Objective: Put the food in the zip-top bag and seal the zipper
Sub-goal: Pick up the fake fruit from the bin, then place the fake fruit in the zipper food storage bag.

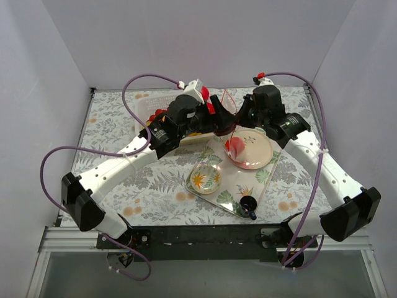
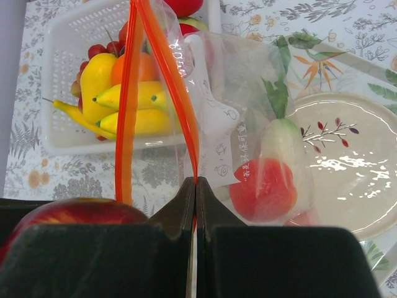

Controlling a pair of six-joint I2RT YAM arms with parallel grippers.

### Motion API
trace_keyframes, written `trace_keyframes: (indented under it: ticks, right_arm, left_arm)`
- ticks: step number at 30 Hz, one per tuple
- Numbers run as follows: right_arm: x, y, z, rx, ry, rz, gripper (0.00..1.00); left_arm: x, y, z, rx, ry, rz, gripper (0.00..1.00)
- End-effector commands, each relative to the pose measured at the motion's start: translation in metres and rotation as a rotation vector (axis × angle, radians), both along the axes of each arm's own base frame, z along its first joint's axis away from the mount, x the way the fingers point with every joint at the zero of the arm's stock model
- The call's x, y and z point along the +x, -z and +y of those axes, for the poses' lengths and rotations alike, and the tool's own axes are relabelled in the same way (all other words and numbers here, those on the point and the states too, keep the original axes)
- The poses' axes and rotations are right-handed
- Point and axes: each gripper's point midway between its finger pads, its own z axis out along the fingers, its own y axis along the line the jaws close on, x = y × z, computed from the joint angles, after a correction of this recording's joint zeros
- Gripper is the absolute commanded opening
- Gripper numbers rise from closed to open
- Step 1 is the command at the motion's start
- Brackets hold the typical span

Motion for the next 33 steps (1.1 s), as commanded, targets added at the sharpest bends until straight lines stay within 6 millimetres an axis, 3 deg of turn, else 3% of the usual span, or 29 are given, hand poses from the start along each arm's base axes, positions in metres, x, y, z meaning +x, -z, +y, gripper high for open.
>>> trace_keyframes:
  ticks: [1,6,12,14,16,19,22,29,33]
  right_arm:
    - [0.001,-0.023,0.001,0.047,0.026,-0.053,0.01]
    - [-0.003,-0.033,-0.004,0.048,0.042,-0.066,0.01]
    - [-0.009,-0.047,-0.011,0.044,0.049,-0.085,0.01]
    - [-0.01,-0.048,-0.013,0.04,0.055,-0.087,0.01]
    - [-0.011,-0.05,-0.013,0.041,0.051,-0.09,0.01]
    - [-0.01,-0.049,-0.013,0.033,0.051,-0.084,0.01]
    - [-0.009,-0.047,-0.013,0.024,0.051,-0.083,0.01]
    - [-0.007,-0.049,-0.015,0.013,0.056,-0.09,0.01]
    - [-0.005,-0.052,-0.014,0.004,0.053,-0.097,0.01]
  left_arm:
    - [0.008,-0.005,-0.012,-0.097,-0.032,0.022,0.41]
    - [0.027,0.025,-0.017,-0.054,-0.11,0.073,0.41]
    - [0.041,0.042,-0.017,0.013,-0.19,0.109,0.42]
    - [0.044,0.049,-0.018,0.029,-0.204,0.123,0.48]
    - [0.046,0.05,-0.018,0.032,-0.209,0.129,0.65]
    - [0.045,0.044,-0.023,0.02,-0.188,0.123,0.85]
    - [0.042,0.035,-0.027,0.006,-0.162,0.107,0.97]
    - [0.036,0.014,-0.029,-0.032,-0.129,0.089,0.98]
    - [0.03,-0.009,-0.02,-0.067,-0.134,0.051,0.98]
